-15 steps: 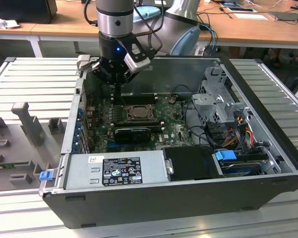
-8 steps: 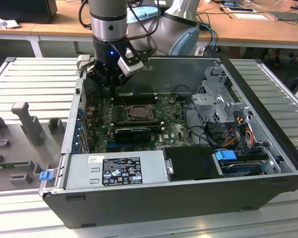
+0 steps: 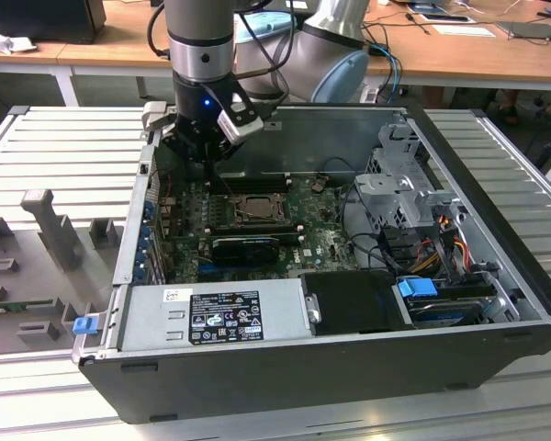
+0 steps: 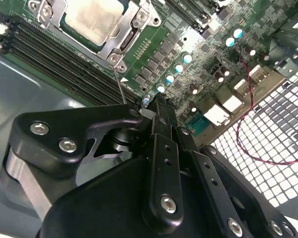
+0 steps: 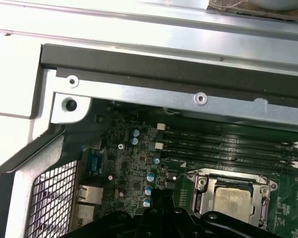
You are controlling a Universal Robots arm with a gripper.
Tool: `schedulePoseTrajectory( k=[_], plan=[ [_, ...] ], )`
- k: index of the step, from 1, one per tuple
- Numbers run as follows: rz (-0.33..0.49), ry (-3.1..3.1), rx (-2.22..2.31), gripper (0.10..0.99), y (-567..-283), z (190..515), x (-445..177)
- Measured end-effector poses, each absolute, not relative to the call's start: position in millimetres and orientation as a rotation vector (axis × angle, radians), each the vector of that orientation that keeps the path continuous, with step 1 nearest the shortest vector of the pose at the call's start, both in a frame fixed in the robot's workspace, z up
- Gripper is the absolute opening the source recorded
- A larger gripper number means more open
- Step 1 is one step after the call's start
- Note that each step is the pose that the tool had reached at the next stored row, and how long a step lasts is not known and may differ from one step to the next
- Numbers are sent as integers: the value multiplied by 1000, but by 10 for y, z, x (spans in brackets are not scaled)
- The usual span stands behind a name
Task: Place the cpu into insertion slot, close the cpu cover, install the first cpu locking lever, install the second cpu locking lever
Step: 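Install the first cpu locking lever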
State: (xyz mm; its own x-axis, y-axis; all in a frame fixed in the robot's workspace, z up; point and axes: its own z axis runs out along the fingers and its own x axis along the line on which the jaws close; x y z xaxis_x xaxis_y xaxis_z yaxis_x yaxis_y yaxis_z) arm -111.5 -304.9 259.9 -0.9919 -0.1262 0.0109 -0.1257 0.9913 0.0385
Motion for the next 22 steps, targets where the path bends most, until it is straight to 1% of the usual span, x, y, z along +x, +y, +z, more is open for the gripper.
schedulePoseTrajectory(
  k=[22],
  plan=[
    [-59, -3122, 197, 106, -3036, 2591, -1121]
  ],
)
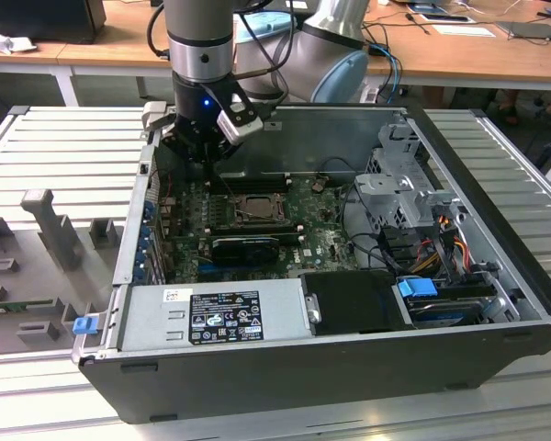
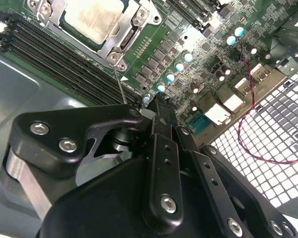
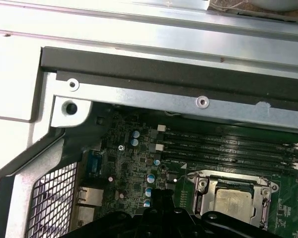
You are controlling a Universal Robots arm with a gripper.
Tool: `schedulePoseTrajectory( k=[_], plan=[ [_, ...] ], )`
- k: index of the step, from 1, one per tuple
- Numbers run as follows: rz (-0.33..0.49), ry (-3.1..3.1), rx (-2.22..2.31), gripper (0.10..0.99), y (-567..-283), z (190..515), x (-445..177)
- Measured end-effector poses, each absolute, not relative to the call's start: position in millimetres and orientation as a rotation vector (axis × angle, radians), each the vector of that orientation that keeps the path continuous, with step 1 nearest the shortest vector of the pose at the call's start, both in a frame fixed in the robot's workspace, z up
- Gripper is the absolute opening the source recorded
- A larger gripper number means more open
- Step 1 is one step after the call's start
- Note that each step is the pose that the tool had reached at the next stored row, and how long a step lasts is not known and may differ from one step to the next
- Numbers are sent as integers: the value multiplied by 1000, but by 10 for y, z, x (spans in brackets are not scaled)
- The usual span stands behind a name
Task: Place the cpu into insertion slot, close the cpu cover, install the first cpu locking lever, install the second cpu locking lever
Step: 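Install the first cpu locking lever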
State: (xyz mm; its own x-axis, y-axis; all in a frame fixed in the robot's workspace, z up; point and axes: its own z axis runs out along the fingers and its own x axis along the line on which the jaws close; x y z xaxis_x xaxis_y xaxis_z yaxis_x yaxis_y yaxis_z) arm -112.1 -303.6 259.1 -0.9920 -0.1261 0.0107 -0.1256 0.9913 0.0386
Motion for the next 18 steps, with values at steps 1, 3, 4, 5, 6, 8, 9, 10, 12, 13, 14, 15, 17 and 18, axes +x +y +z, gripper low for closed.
schedulePoseTrajectory(
  k=[1, 3, 4, 5, 6, 8, 9, 10, 12, 13, 14, 15, 17, 18],
  plan=[
    [-59, -3122, 197, 106, -3035, 2591, -1121],
    [-59, -3122, 197, 106, -3032, 2591, -1121],
    [-59, -3122, 197, 106, -3030, 2591, -1121],
    [-59, -3122, 197, 106, -3025, 2590, -1121],
    [-59, -3122, 197, 106, -3019, 2591, -1121],
    [-59, -3122, 197, 106, -3000, 2591, -1121],
    [-59, -3122, 197, 106, -2995, 2591, -1121],
    [-59, -3122, 197, 106, -2993, 2594, -1121],
    [-59, -3122, 197, 106, -2979, 2594, -1121],
    [-59, -3122, 197, 106, -2940, 2594, -1113],
    [-59, -3122, 197, 106, -2919, 2594, -1092],
    [-59, -3122, 197, 106, -2916, 2594, -1067],
    [-59, -3122, 197, 106, -2916, 2594, -1042],
    [-59, -3122, 197, 106, -2916, 2593, -1030]
  ],
)
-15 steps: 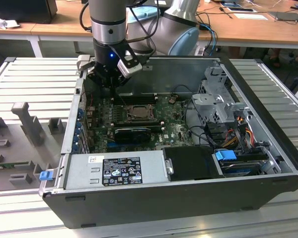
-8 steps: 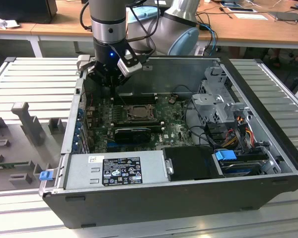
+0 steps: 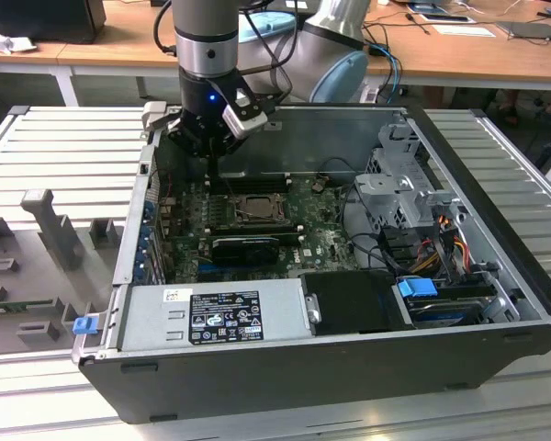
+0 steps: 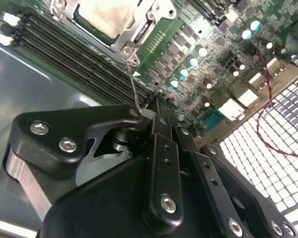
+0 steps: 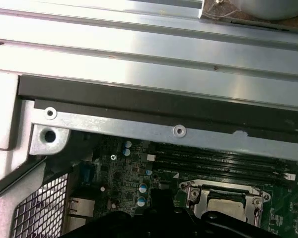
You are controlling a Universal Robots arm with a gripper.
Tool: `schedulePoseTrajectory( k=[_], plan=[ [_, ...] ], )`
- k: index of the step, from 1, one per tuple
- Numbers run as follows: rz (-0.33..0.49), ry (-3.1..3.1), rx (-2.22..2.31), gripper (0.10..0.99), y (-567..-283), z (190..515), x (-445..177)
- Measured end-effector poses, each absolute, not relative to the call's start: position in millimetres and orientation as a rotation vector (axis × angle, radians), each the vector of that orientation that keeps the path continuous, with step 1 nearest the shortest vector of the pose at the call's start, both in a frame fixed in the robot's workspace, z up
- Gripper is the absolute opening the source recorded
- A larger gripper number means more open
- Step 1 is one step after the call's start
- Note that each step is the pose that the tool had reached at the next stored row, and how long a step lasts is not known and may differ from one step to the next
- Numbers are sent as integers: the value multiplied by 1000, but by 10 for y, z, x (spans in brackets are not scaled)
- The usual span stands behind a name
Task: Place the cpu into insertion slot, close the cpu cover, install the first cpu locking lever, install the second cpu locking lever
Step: 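Install the first cpu locking lever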
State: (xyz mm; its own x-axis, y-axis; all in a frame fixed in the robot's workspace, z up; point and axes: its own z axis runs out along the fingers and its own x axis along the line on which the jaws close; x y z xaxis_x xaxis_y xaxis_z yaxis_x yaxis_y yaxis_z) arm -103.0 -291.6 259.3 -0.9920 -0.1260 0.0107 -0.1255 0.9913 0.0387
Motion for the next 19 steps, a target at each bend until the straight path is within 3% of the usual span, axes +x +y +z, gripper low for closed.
schedulePoseTrajectory(
  k=[19],
  plan=[
    [-59, -3122, 197, 106, -2916, 2591, -789]
  ],
)
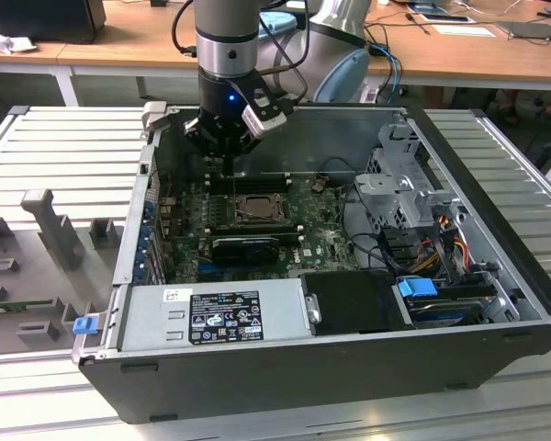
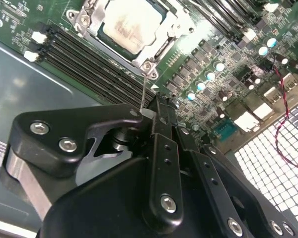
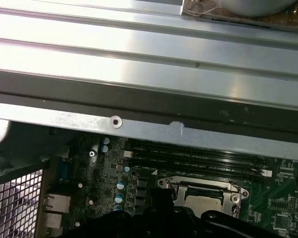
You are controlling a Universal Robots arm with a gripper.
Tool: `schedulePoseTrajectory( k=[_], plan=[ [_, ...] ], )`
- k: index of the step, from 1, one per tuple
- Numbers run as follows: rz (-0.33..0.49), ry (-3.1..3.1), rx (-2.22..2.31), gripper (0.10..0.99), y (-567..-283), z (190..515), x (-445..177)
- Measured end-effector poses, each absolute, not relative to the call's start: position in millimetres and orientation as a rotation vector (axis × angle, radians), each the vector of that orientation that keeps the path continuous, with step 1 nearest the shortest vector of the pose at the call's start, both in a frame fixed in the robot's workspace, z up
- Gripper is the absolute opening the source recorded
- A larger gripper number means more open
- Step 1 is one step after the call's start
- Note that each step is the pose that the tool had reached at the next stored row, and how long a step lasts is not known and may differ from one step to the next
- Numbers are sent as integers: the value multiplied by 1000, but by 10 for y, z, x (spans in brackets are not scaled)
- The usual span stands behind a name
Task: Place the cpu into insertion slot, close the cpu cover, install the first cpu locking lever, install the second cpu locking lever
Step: 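Install the first cpu locking lever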
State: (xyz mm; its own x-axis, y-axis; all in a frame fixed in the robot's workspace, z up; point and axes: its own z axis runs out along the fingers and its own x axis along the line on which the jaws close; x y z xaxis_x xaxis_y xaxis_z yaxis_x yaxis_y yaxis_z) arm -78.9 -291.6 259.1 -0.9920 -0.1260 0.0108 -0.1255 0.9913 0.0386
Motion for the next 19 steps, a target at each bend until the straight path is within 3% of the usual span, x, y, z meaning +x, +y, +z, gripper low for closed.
schedulePoseTrajectory(
  k=[19],
  plan=[
    [-59, -3122, 197, 106, -2916, 2591, -650]
  ],
)
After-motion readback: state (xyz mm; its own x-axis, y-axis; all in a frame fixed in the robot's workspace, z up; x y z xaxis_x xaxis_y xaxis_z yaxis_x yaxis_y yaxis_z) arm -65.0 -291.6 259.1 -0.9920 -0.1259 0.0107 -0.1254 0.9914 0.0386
